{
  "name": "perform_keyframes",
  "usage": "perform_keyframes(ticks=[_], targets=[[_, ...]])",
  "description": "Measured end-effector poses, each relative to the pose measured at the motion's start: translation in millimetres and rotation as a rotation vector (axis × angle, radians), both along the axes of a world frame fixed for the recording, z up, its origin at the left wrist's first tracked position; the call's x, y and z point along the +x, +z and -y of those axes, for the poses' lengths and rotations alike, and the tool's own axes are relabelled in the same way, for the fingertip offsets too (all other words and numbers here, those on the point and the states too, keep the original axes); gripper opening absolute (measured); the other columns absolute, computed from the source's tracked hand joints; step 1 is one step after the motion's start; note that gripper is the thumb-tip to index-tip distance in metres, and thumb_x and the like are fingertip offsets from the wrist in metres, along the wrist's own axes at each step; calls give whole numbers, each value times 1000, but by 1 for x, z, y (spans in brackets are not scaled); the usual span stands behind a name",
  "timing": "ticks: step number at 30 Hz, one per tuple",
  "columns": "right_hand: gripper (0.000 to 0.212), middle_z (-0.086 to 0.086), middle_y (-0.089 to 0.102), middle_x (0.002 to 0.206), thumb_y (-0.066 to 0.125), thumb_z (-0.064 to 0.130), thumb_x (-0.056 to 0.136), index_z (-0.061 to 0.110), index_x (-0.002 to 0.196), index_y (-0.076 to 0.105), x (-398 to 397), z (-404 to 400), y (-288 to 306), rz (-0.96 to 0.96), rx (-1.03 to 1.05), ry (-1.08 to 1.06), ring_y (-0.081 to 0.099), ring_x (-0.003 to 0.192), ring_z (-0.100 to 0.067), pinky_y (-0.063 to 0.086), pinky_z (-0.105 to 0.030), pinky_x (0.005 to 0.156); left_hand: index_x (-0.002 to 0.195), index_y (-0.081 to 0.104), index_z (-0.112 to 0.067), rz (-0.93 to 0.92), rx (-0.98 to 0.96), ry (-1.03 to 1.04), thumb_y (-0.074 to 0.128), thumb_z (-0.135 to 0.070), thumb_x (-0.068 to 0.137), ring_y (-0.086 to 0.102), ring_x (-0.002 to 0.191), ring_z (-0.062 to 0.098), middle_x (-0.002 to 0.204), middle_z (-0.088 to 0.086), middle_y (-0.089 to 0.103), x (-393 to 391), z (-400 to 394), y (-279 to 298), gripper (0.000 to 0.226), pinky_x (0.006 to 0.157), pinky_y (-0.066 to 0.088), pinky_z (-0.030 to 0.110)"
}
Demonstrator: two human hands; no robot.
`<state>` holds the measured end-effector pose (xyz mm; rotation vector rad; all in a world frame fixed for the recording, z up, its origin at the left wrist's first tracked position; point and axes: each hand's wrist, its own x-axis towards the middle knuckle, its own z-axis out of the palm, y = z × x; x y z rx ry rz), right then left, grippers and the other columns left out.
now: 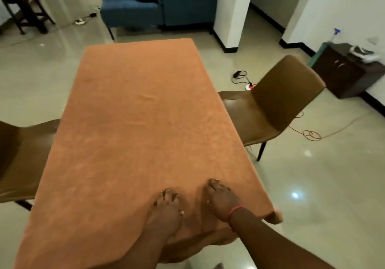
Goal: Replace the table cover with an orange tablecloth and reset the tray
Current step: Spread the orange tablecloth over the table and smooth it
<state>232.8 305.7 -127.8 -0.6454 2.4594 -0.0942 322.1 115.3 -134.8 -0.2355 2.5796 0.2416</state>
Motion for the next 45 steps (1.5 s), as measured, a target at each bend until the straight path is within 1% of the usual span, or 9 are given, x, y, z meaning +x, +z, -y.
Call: perform_keyframes(ticks=[3, 9, 17, 21, 26, 30, 34, 42, 45], targets=[[52, -7, 6, 167, 27, 25, 106, 20, 157, 22, -3, -30, 1, -5, -36, -42, 7, 153, -30, 11, -49, 122, 152, 22, -29, 24, -12, -38, 41, -50, 95, 15, 145, 36, 161, 10, 12, -15, -29, 0, 63, 114, 29, 50], [48, -11, 16, 165, 25, 33, 106, 21, 152, 32, 7, -65, -16, -35, -139, -102, 11, 151, -34, 10, -52, 121, 154, 15, -29, -13, -101, -171, 32, -59, 96, 13, 145, 37, 161, 10, 10, -39, -77, -12, 67, 116, 24, 52], [53, -15, 22, 162, 39, 34, 102, 17, 152, 34, -2, -97, -31, -65, -218, 123, 14, 150, -36, 14, -59, 119, 156, 16, -30, -7, -214, -67, 33, -56, 94, 15, 146, 39, 162, 14, 12, -43, -145, -24, 69, 113, 29, 51], [51, -12, 21, 163, 40, 35, 103, 20, 151, 36, -18, -126, -35, -101, -236, 264, 13, 150, -36, 13, -59, 119, 157, 3, -29, 35, -219, 103, 39, -49, 98, 7, 147, 44, 162, 19, 1, -56, -175, -29, 72, 117, 21, 54], [51, -10, 15, 165, 32, 33, 106, 19, 155, 29, -30, -154, -42, -68, -244, 316, 7, 152, -35, 7, -55, 121, 157, -2, -27, 83, -154, 151, 46, -39, 96, -1, 148, 44, 162, 20, -3, -66, -191, -47, 79, 118, 17, 57], [51, -8, 12, 166, 29, 34, 106, 21, 155, 27, -41, -162, -42, -47, -255, 356, 5, 152, -32, 4, -52, 122, 158, -4, -25, 114, -145, 196, 46, -36, 97, -8, 149, 42, 162, 24, -6, -71, -195, -49, 79, 121, 5, 51], [52, -7, 11, 166, 29, 35, 106, 22, 156, 25, -46, -172, -44, -19, -269, 348, 4, 153, -30, 3, -50, 123, 158, -1, -18, 91, -146, 164, 43, -30, 99, -11, 150, 39, 161, 26, -3, -78, -215, -40, 75, 122, -3, 46], [54, -6, 10, 166, 31, 34, 106, 21, 157, 21, -53, -194, -41, -18, -290, 345, 4, 153, -30, 4, -50, 123, 158, 0, -17, 81, -140, 154, 37, -33, 99, -7, 149, 41, 162, 23, 1, -84, -235, -38, 72, 122, 2, 50], [56, -8, 10, 166, 32, 34, 106, 19, 158, 20, -52, -192, -36, -15, -264, 351, 4, 152, -32, 5, -52, 123, 157, -1, -9, 76, -137, 84, 24, -35, 98, -11, 149, 40, 163, 19, 1, -85, -245, -28, 69, 122, -1, 49]])
